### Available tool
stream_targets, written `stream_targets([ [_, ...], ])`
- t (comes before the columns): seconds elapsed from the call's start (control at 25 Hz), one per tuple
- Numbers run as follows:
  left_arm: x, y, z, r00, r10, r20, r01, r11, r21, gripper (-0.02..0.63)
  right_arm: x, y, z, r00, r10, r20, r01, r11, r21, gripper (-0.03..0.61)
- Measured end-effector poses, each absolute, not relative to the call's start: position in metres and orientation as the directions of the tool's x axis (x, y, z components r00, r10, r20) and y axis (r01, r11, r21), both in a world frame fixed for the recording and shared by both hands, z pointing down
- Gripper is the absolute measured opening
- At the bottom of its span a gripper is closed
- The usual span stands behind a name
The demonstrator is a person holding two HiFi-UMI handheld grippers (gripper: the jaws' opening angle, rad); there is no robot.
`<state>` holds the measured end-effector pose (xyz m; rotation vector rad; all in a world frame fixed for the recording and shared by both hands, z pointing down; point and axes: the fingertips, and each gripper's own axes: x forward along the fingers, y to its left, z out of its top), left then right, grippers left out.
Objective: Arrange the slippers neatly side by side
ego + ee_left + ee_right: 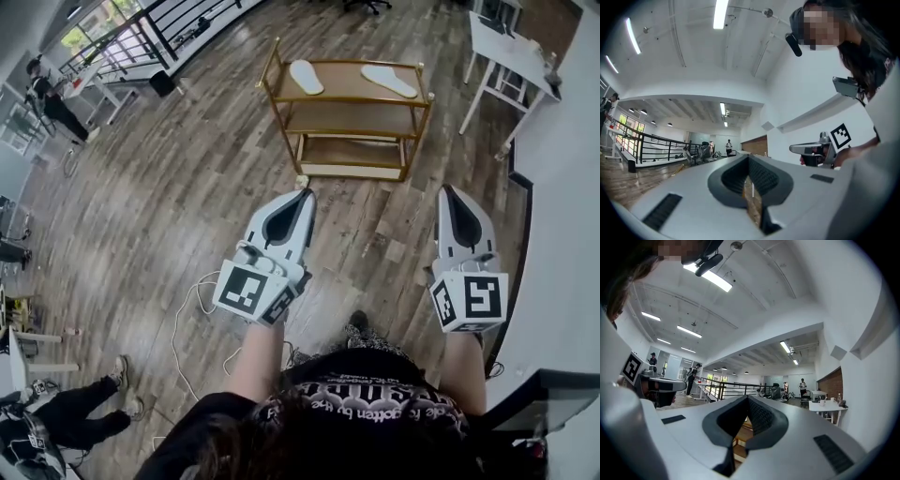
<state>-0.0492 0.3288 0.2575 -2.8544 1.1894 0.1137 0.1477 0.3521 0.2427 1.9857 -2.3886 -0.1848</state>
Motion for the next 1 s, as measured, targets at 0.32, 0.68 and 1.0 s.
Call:
stream_targets([
  [0.32, -0.046, 0.247, 0.260, 0.670, -0.741, -0.047, -0.742, -0.670, -0.022, -0.008, 0.152, 0.258, 0.249, -0.230, -0.973, -0.018, -0.969, 0.227, 0.093, -0.002],
  [0.68, -0.063, 0.124, 0.277, 0.650, -0.759, -0.043, -0.759, -0.651, 0.024, -0.008, 0.148, 0.149, 0.269, -0.205, -0.979, -0.003, -0.975, 0.204, 0.093, -0.002],
  [1.0, -0.074, -0.004, 0.266, 0.680, -0.731, -0.053, -0.731, -0.682, 0.021, -0.008, 0.130, 0.023, 0.246, -0.162, -0.986, -0.038, -0.982, 0.158, 0.105, -0.002],
])
